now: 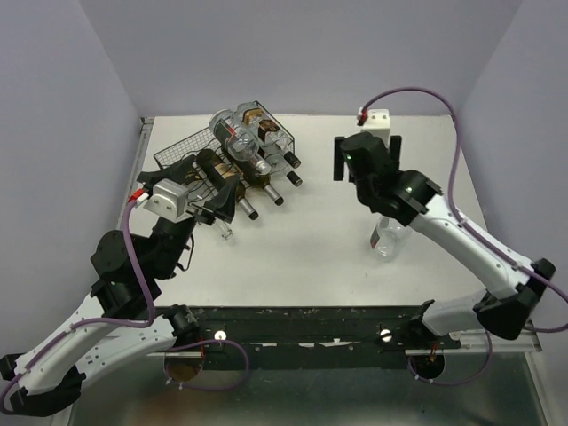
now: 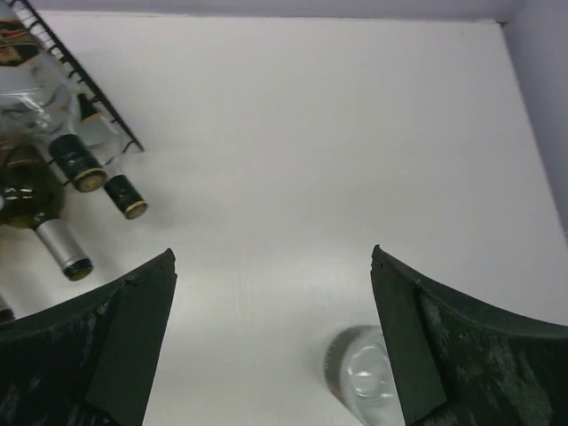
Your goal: Put the wine bottle on the wine rack
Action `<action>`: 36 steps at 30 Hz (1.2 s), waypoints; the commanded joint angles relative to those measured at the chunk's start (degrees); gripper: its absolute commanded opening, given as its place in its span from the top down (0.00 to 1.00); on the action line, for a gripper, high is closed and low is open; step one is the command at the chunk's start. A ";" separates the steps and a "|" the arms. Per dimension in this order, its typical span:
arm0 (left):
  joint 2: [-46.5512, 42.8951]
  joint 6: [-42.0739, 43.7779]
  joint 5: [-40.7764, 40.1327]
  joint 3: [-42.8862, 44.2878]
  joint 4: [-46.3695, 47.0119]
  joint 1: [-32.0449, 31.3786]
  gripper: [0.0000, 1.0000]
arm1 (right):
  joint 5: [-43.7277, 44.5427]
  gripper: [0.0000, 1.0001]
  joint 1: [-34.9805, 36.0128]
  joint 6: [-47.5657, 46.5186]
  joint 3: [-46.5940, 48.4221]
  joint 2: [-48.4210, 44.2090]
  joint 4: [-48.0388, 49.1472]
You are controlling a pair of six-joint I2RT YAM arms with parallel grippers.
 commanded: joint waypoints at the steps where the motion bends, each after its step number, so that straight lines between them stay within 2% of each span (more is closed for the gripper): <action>1: 1.37 0.79 1.01 -0.50 0.67 -0.03 0.01 | 8.90 0.02 -1.17 -1.23 -4.36 -9.71 -8.63; 9: 5.40 0.71 0.48 -0.85 0.40 -0.03 0.01 | 6.09 0.00 -2.92 1.31 -17.98 -25.71 -10.14; 16: 9.98 0.79 1.53 0.83 -0.92 -0.03 0.01 | 1.19 0.00 -6.62 7.11 -20.53 -25.20 -16.02; 22: 12.00 0.88 2.59 0.47 -0.04 -0.03 0.01 | -3.56 0.11 -9.25 11.34 -24.57 -22.65 -18.40; 26: 13.85 1.06 -1.18 1.26 -0.21 -0.03 0.01 | -6.29 0.19 -11.54 10.55 -26.95 -22.39 -15.51; 29: 14.55 1.32 -3.38 1.26 0.40 0.06 0.01 | -9.46 0.30 -14.61 9.05 -28.18 -22.13 -12.87; 32: 14.73 1.41 -3.47 1.00 0.58 0.06 0.01 | -10.77 0.48 -16.55 8.44 -28.80 -22.04 -11.29; 36: 14.64 1.58 -3.30 0.65 0.58 0.15 0.01 | -13.32 0.49 -18.04 7.39 -29.24 -21.77 -9.00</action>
